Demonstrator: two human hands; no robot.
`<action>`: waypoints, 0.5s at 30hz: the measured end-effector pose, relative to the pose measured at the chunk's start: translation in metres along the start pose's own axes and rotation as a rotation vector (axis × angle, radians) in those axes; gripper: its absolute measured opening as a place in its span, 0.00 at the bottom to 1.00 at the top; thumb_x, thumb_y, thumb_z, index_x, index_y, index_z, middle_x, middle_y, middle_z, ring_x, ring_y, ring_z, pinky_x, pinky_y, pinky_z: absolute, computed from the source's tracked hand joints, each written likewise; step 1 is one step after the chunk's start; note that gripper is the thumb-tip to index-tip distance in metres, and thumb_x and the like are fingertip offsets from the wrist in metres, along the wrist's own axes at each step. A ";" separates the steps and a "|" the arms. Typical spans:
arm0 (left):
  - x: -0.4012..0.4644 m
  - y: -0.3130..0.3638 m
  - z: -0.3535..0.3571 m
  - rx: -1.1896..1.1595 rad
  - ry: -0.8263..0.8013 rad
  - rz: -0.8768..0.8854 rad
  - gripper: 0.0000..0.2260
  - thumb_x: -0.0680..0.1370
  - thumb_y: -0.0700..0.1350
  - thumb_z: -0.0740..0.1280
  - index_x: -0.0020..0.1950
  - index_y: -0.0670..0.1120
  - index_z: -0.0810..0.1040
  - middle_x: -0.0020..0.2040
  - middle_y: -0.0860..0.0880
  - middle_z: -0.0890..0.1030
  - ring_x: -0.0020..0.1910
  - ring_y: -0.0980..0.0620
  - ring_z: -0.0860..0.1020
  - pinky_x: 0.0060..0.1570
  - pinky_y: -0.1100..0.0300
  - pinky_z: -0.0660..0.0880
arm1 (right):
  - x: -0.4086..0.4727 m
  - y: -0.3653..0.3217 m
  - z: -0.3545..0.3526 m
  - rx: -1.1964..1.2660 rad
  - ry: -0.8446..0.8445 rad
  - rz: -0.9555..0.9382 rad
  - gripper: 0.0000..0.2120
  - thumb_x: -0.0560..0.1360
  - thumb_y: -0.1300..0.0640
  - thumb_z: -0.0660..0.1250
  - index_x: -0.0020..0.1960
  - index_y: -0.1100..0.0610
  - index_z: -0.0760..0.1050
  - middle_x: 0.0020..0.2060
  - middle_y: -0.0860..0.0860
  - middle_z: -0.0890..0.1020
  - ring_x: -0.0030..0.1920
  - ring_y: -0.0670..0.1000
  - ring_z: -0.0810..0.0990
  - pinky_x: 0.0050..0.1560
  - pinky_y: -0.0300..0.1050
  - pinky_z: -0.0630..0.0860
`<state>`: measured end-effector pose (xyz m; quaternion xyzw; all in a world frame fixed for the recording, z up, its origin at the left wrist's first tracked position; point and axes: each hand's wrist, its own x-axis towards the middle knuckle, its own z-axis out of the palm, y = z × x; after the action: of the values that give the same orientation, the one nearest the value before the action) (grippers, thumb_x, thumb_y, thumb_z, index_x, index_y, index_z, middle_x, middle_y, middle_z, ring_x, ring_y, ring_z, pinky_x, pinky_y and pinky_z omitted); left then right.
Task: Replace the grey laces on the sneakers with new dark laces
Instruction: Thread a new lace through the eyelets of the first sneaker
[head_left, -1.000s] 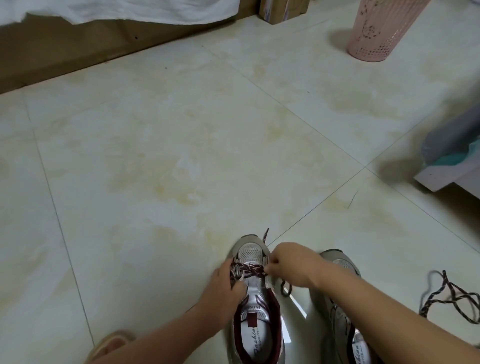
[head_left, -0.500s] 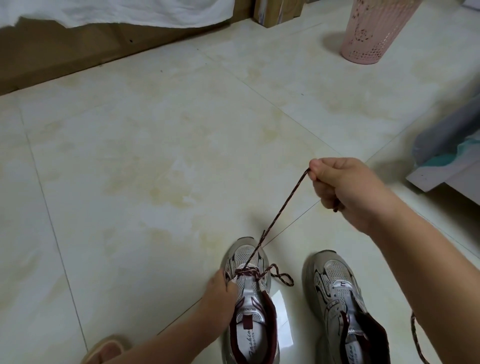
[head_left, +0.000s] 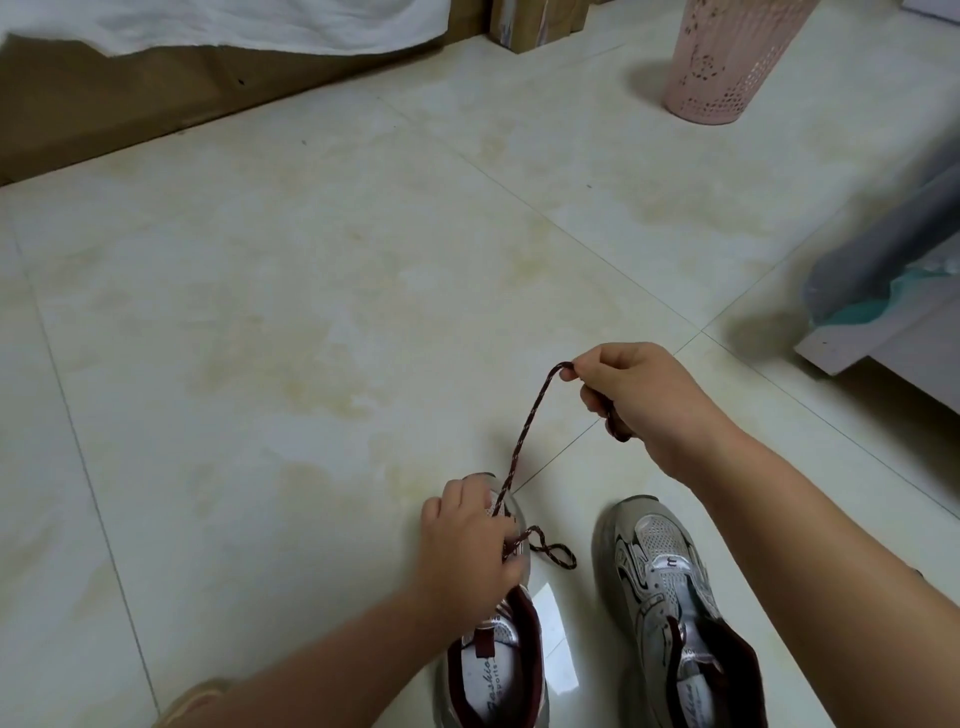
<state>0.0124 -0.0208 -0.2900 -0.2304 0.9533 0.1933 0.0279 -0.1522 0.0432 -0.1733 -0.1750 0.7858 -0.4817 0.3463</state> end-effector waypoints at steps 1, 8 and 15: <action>0.003 0.000 -0.002 -0.046 -0.016 -0.037 0.12 0.65 0.57 0.59 0.32 0.53 0.79 0.42 0.56 0.70 0.46 0.53 0.73 0.44 0.59 0.61 | 0.002 0.003 -0.001 -0.003 0.035 0.000 0.12 0.78 0.62 0.58 0.40 0.58 0.77 0.26 0.51 0.72 0.20 0.45 0.61 0.23 0.35 0.58; 0.001 -0.007 -0.068 -1.107 -0.212 -0.331 0.08 0.73 0.41 0.67 0.33 0.45 0.77 0.35 0.46 0.79 0.38 0.52 0.77 0.45 0.63 0.75 | 0.011 0.041 -0.006 -0.217 0.221 -0.059 0.15 0.78 0.62 0.59 0.63 0.55 0.74 0.41 0.50 0.82 0.35 0.46 0.74 0.37 0.37 0.69; -0.007 -0.052 -0.101 -1.333 0.137 -0.682 0.13 0.79 0.40 0.58 0.34 0.42 0.68 0.24 0.49 0.69 0.23 0.52 0.71 0.36 0.55 0.76 | -0.001 0.065 0.004 -0.486 0.187 -0.107 0.08 0.77 0.59 0.62 0.44 0.53 0.79 0.35 0.49 0.81 0.35 0.52 0.78 0.39 0.44 0.73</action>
<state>0.0454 -0.0995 -0.2142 -0.4925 0.5099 0.6953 -0.1187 -0.1448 0.0719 -0.2317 -0.2489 0.8967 -0.3104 0.1939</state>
